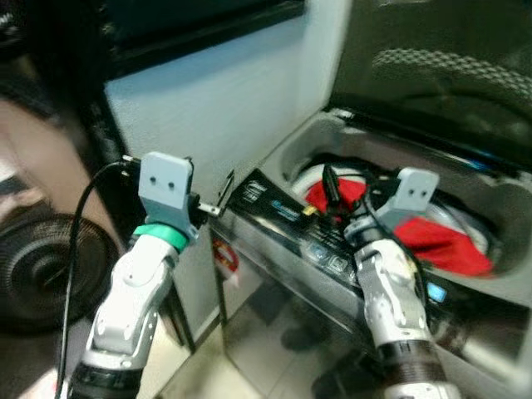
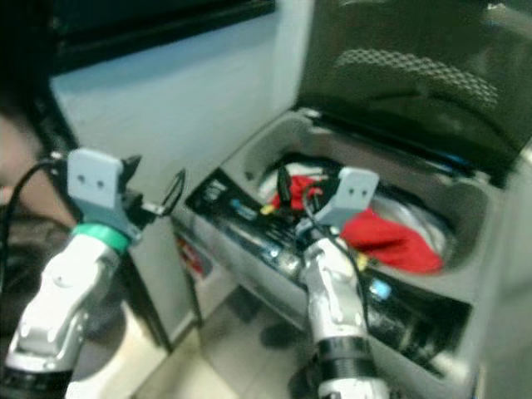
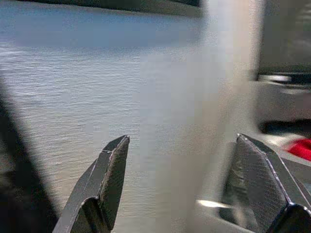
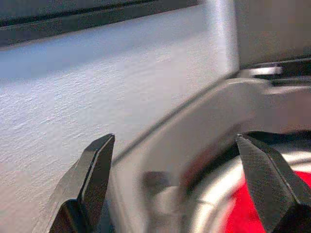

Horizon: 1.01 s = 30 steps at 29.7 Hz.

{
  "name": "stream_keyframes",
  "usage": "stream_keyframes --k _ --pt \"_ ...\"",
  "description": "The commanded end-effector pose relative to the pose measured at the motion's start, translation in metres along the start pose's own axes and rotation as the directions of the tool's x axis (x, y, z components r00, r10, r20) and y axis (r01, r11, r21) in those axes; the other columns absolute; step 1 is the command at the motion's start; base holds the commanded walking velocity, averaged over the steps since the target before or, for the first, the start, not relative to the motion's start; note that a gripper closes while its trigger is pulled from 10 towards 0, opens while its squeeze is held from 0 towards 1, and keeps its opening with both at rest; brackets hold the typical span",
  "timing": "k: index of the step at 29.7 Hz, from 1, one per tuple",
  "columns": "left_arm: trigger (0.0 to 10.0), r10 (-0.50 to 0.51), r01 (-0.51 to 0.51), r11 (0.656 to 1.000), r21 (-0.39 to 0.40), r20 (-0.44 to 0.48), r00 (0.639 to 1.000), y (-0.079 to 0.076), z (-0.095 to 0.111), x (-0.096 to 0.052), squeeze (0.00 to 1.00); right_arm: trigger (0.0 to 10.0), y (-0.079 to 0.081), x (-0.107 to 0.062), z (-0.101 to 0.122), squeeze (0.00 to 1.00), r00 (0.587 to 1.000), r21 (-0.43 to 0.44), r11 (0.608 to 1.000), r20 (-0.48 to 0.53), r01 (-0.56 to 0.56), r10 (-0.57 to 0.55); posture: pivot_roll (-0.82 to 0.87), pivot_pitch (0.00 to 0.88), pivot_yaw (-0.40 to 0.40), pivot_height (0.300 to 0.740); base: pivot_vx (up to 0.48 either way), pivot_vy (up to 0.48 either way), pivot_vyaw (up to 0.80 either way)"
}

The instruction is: Clothes washing

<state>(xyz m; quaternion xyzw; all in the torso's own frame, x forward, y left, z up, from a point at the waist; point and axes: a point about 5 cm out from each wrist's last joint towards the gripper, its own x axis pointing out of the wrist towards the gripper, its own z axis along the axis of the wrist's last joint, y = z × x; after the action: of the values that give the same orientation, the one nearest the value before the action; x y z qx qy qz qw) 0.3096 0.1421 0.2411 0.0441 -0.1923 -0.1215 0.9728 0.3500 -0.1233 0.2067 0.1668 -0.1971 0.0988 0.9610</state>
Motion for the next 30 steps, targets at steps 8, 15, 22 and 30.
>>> stream_keyframes --k 8,15,22,30 --pt "10.0 -0.019 0.019 1.000 -0.006 -0.008 1.000 -0.0047 -0.0019 -0.0008 0.00 10.0 -0.0084 -0.0054 -0.0055 0.00 0.999 0.002 0.999 -0.025 0.035 -0.035 0.05 0.000 0.019 0.740 0.000 0.000 0.78" --pt "10.0 -0.019 0.019 1.000 -0.005 -0.010 1.000 -0.0046 -0.0022 -0.0009 0.00 10.0 -0.0099 -0.0063 -0.0057 0.00 0.999 0.004 0.999 -0.025 0.044 -0.043 0.05 0.000 0.021 0.740 0.000 0.000 0.75" --pt "10.0 -0.012 0.012 1.000 -0.008 -0.015 1.000 -0.0040 -0.0024 -0.0009 0.00 10.0 -0.0097 -0.0061 -0.0057 0.00 0.999 0.001 0.999 -0.025 0.043 -0.043 0.06 0.000 0.022 0.740 0.000 0.000 0.77" --pt "10.0 -0.002 0.002 1.000 -0.009 -0.019 1.000 -0.0023 -0.0023 -0.0006 0.00 10.0 -0.0084 -0.0058 -0.0064 0.00 0.999 0.004 0.999 -0.026 0.040 -0.040 0.06 0.000 0.022 0.740 0.000 0.000 0.77"
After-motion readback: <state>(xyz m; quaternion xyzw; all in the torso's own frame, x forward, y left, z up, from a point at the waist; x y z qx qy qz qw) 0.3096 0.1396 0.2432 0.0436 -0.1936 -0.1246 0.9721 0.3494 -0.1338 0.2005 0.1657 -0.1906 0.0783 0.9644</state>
